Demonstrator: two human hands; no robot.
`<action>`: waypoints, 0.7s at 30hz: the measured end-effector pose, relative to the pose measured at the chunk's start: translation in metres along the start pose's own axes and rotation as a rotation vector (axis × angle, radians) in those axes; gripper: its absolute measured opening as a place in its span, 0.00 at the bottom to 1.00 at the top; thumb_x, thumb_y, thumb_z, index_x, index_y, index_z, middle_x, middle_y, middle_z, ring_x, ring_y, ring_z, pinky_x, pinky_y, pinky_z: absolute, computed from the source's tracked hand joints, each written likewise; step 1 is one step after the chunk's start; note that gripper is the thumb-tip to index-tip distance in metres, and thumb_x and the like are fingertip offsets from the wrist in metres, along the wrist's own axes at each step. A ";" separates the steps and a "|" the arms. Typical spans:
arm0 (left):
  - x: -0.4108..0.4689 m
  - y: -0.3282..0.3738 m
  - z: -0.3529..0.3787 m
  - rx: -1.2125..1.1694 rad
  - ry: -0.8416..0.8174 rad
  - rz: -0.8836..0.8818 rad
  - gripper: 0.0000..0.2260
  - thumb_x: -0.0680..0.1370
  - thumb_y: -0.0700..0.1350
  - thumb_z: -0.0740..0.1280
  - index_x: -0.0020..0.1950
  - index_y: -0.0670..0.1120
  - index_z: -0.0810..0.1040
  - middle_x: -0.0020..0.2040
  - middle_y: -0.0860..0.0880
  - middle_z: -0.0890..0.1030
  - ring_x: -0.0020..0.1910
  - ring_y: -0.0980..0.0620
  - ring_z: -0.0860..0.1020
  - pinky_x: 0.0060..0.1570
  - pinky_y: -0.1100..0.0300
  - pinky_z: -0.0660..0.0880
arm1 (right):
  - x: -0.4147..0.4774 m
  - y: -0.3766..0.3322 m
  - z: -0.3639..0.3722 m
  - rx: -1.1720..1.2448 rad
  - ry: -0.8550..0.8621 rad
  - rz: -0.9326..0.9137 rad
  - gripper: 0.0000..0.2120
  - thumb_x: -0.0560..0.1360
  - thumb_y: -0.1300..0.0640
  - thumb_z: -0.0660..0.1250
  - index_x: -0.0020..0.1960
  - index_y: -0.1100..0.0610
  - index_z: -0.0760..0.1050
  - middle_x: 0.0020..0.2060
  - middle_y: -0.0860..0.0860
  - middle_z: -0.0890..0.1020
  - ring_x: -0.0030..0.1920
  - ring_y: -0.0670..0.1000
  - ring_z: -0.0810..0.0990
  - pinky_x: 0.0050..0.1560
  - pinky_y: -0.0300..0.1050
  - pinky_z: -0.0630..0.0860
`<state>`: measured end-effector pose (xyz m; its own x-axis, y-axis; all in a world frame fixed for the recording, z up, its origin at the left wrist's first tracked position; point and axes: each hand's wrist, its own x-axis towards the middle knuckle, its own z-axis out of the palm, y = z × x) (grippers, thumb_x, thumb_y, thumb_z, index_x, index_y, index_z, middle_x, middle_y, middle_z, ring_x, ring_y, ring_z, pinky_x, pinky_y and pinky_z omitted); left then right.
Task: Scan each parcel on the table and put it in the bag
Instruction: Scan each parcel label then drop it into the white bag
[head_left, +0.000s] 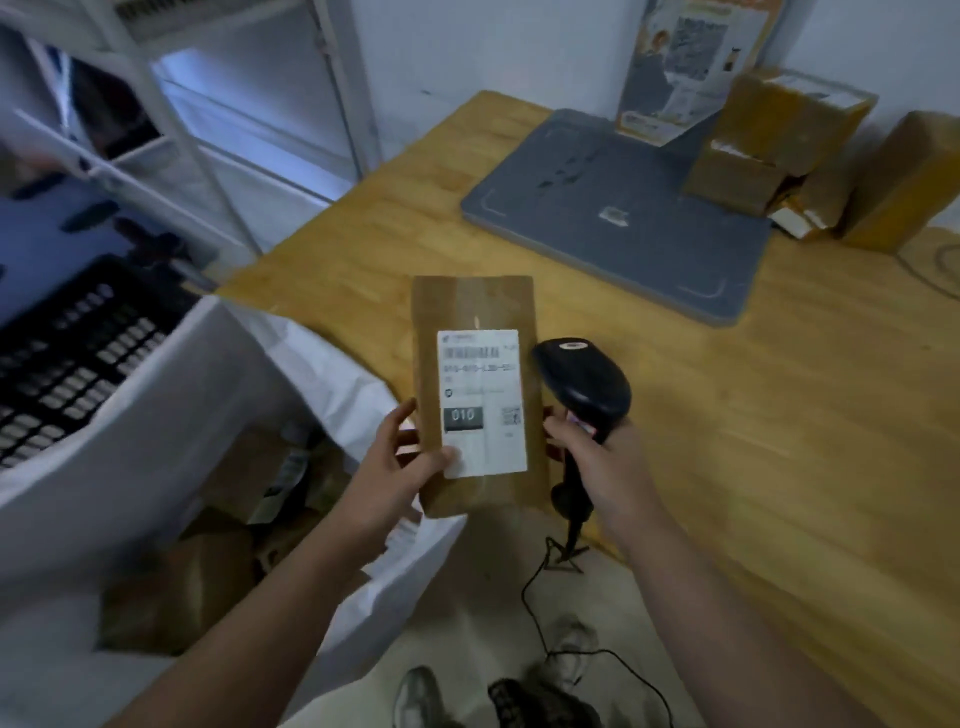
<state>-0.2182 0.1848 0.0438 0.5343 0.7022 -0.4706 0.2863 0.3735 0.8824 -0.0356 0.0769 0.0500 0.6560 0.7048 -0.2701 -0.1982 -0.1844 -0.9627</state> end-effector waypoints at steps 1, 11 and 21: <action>-0.010 -0.009 -0.019 -0.018 0.020 -0.022 0.40 0.65 0.57 0.77 0.72 0.57 0.62 0.63 0.50 0.76 0.60 0.47 0.78 0.58 0.45 0.78 | -0.004 0.004 0.021 -0.019 -0.046 0.012 0.07 0.74 0.65 0.70 0.47 0.53 0.80 0.37 0.44 0.84 0.42 0.40 0.83 0.41 0.35 0.78; -0.067 -0.091 -0.160 0.177 0.422 -0.115 0.37 0.70 0.45 0.76 0.72 0.47 0.58 0.61 0.51 0.72 0.57 0.52 0.75 0.48 0.58 0.79 | -0.040 0.090 0.114 -0.602 0.010 -0.006 0.17 0.70 0.62 0.75 0.58 0.62 0.77 0.56 0.57 0.73 0.49 0.52 0.77 0.50 0.41 0.70; -0.007 -0.113 -0.175 -0.039 0.385 -0.400 0.30 0.80 0.57 0.62 0.77 0.51 0.53 0.65 0.45 0.71 0.51 0.47 0.74 0.55 0.48 0.75 | -0.025 0.146 0.140 -0.745 0.020 0.083 0.27 0.74 0.62 0.71 0.70 0.58 0.67 0.71 0.61 0.67 0.58 0.61 0.78 0.49 0.45 0.72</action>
<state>-0.3934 0.2434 -0.0520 0.0585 0.6692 -0.7407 0.3734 0.6735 0.6380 -0.1829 0.1287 -0.0812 0.6752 0.6567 -0.3359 0.2929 -0.6566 -0.6950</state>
